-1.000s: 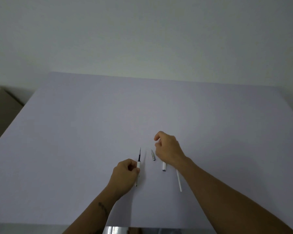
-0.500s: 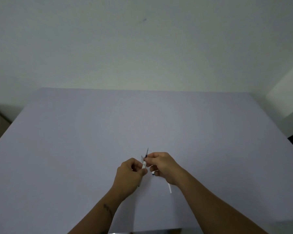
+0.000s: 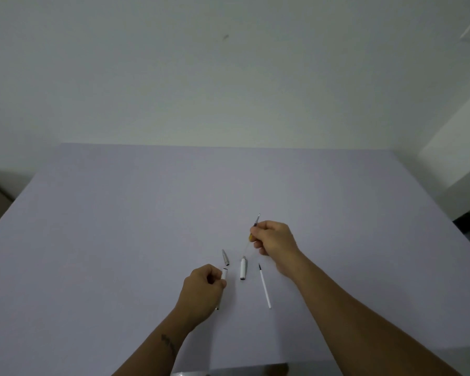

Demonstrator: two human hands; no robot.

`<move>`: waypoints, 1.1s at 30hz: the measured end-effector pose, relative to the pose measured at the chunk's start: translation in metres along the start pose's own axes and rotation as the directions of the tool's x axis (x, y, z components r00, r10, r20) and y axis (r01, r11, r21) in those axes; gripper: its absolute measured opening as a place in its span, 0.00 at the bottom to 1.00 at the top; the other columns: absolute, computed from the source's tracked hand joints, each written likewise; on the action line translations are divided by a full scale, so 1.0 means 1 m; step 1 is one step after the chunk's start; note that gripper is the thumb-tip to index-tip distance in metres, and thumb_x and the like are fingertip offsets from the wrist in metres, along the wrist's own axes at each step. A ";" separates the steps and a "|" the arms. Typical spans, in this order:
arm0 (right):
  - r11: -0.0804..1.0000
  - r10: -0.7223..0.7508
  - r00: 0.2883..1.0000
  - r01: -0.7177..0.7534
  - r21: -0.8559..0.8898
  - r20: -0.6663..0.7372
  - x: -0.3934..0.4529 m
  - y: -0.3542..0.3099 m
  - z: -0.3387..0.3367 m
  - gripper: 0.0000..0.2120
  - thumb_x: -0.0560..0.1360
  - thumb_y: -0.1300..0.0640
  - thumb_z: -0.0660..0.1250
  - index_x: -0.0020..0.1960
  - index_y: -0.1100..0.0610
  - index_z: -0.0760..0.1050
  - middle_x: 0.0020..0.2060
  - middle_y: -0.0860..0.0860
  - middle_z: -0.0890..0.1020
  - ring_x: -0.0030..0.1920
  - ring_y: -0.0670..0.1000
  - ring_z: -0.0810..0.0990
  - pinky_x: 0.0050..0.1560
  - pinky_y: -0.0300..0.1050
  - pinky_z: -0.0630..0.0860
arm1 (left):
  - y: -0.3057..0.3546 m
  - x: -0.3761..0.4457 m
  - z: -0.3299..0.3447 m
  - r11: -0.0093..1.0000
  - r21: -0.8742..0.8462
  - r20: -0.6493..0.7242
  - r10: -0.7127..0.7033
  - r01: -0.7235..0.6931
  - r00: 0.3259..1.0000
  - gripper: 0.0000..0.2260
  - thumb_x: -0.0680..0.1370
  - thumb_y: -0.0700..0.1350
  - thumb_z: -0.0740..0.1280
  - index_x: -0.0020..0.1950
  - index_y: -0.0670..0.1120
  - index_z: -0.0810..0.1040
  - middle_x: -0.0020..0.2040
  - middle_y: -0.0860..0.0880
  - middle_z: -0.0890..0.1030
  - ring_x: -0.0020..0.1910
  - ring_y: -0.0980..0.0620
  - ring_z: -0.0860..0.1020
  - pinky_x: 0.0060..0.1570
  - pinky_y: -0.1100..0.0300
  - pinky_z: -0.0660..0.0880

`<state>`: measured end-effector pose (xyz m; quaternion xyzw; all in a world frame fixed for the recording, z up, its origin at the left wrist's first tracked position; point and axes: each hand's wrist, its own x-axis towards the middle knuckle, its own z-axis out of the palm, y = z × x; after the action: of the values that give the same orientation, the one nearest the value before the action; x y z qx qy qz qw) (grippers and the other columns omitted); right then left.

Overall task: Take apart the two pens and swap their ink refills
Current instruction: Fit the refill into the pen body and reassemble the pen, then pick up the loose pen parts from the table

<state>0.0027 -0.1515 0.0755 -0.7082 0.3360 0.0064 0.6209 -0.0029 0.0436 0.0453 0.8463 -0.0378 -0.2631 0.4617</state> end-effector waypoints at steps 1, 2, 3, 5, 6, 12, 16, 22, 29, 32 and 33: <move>0.998 0.000 1.000 -0.001 -0.062 -0.009 0.003 0.004 -0.003 0.06 0.73 0.61 0.68 0.39 0.59 0.82 0.32 0.51 0.84 0.30 0.46 0.77 0.33 0.41 0.75 | -0.003 -0.001 0.000 1.000 -0.005 -0.005 -0.017 0.017 1.000 0.07 0.76 0.40 0.66 0.38 0.48 0.76 0.43 0.42 0.83 0.38 0.49 0.79 0.38 0.60 0.76; 0.988 0.006 1.000 -0.008 -0.154 -0.012 0.004 0.010 -0.005 0.06 0.72 0.60 0.68 0.39 0.60 0.82 0.32 0.51 0.84 0.30 0.47 0.77 0.34 0.42 0.75 | -0.005 -0.001 0.000 0.999 -0.014 -0.007 -0.033 0.033 0.999 0.07 0.76 0.40 0.66 0.38 0.48 0.76 0.43 0.41 0.84 0.38 0.48 0.79 0.39 0.59 0.76; 0.965 0.014 1.000 -0.016 -0.261 -0.012 0.004 0.018 -0.005 0.06 0.70 0.59 0.68 0.38 0.61 0.82 0.32 0.51 0.84 0.30 0.48 0.78 0.34 0.41 0.74 | -0.007 0.000 0.000 0.999 -0.023 -0.006 -0.048 0.048 0.999 0.07 0.76 0.40 0.66 0.38 0.47 0.76 0.43 0.41 0.84 0.39 0.46 0.80 0.40 0.57 0.77; 0.886 0.027 1.000 -0.027 -0.464 -0.008 0.004 0.038 -0.002 0.07 0.68 0.58 0.68 0.34 0.61 0.80 0.30 0.51 0.82 0.31 0.50 0.78 0.34 0.39 0.73 | -0.009 0.001 0.001 0.997 -0.037 0.001 -0.067 0.067 0.998 0.06 0.76 0.40 0.66 0.39 0.47 0.76 0.43 0.42 0.84 0.42 0.44 0.81 0.44 0.54 0.78; 0.837 0.039 0.999 -0.037 -0.546 -0.008 0.004 0.049 0.001 0.07 0.67 0.58 0.67 0.32 0.59 0.77 0.30 0.52 0.81 0.32 0.51 0.78 0.34 0.39 0.72 | -0.009 0.001 0.001 0.997 -0.039 0.005 -0.069 0.069 0.998 0.06 0.76 0.40 0.66 0.39 0.46 0.77 0.43 0.42 0.84 0.42 0.45 0.81 0.44 0.54 0.79; 0.658 0.070 0.996 -0.088 -0.748 -0.057 0.006 0.084 0.016 0.07 0.67 0.57 0.65 0.34 0.55 0.68 0.34 0.50 0.75 0.31 0.50 0.74 0.30 0.39 0.67 | -0.013 0.007 0.003 0.997 -0.023 0.031 -0.074 0.075 0.997 0.05 0.76 0.41 0.66 0.40 0.45 0.77 0.43 0.42 0.83 0.37 0.50 0.78 0.41 0.56 0.78; 0.613 0.029 0.997 -0.075 -0.787 -0.072 0.007 0.087 0.024 0.10 0.68 0.54 0.67 0.35 0.52 0.65 0.35 0.48 0.70 0.32 0.49 0.72 0.31 0.40 0.67 | -0.015 0.011 0.002 0.997 -0.003 0.033 -0.076 0.076 0.997 0.05 0.76 0.41 0.66 0.40 0.46 0.77 0.42 0.42 0.83 0.36 0.51 0.77 0.37 0.61 0.76; 0.604 -0.019 0.995 -0.067 -0.794 -0.098 0.011 0.089 0.021 0.12 0.69 0.52 0.66 0.33 0.53 0.64 0.32 0.48 0.72 0.31 0.49 0.72 0.30 0.40 0.66 | -0.016 0.016 -0.001 0.997 0.005 0.033 -0.075 0.075 0.997 0.05 0.76 0.41 0.65 0.41 0.45 0.77 0.43 0.43 0.83 0.37 0.50 0.78 0.36 0.61 0.75; 0.567 -0.002 0.992 -0.103 -0.817 -0.126 0.009 0.097 -0.005 0.08 0.68 0.50 0.63 0.36 0.53 0.68 0.34 0.48 0.73 0.31 0.48 0.70 0.30 0.40 0.65 | -0.014 0.017 0.003 0.998 -0.004 0.066 -0.061 0.061 0.996 0.04 0.76 0.41 0.66 0.41 0.45 0.77 0.42 0.43 0.82 0.36 0.52 0.77 0.35 0.63 0.74; 0.530 0.028 0.994 -0.101 -0.842 -0.101 0.004 0.104 -0.002 0.08 0.69 0.50 0.63 0.37 0.53 0.67 0.34 0.47 0.71 0.34 0.51 0.73 0.35 0.42 0.69 | -0.012 0.015 0.007 0.999 0.025 0.086 -0.033 0.031 0.996 0.05 0.76 0.42 0.66 0.40 0.45 0.76 0.39 0.48 0.79 0.34 0.54 0.75 0.34 0.66 0.72; 0.532 0.027 0.995 -0.094 -0.841 -0.094 0.003 0.106 -0.001 0.08 0.69 0.50 0.64 0.36 0.53 0.67 0.34 0.47 0.71 0.35 0.52 0.74 0.37 0.42 0.71 | -0.012 0.015 0.007 0.999 0.035 0.090 -0.023 0.020 0.996 0.05 0.76 0.42 0.66 0.39 0.46 0.75 0.39 0.49 0.79 0.34 0.54 0.75 0.34 0.67 0.72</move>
<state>-0.0463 -0.1540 -0.0180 -0.9076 0.3366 0.1645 0.1896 0.0044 0.0402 0.0268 0.8415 -0.0538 -0.3056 0.4422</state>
